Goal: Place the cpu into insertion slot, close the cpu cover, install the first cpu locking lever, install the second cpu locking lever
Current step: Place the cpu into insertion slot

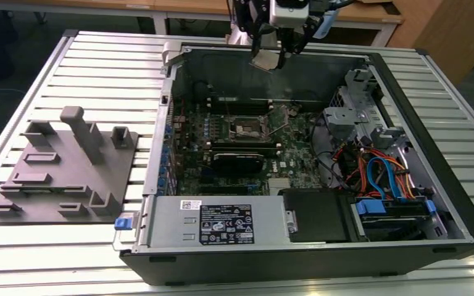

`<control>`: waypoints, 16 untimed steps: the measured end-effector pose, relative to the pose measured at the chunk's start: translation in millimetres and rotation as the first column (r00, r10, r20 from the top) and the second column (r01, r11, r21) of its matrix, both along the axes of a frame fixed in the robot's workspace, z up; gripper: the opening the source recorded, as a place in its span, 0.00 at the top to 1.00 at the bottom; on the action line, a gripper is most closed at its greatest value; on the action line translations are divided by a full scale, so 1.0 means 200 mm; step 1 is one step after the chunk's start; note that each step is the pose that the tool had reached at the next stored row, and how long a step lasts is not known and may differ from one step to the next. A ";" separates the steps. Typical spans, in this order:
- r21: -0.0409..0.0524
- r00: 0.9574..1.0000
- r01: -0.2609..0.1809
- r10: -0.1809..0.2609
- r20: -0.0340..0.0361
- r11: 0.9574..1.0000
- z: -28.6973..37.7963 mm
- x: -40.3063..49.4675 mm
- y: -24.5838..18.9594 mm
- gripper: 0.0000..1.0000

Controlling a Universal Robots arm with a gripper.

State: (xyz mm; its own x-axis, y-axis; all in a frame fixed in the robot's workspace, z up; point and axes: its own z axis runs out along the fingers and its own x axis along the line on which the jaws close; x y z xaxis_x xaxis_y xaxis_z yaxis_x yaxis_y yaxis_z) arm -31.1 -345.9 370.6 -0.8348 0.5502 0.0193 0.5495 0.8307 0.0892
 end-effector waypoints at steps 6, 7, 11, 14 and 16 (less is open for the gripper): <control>0.000 1.000 0.022 -0.022 0.000 1.000 0.000 0.000 0.000 0.46; 0.000 1.000 0.025 -0.025 0.000 1.000 0.000 0.000 0.000 0.46; 0.000 0.999 0.040 -0.040 0.000 0.999 0.000 0.000 0.000 0.46; 0.000 0.999 0.049 -0.049 0.000 0.999 0.000 0.000 0.000 0.46; 0.000 0.999 0.052 -0.052 0.000 0.999 0.000 0.000 0.000 0.46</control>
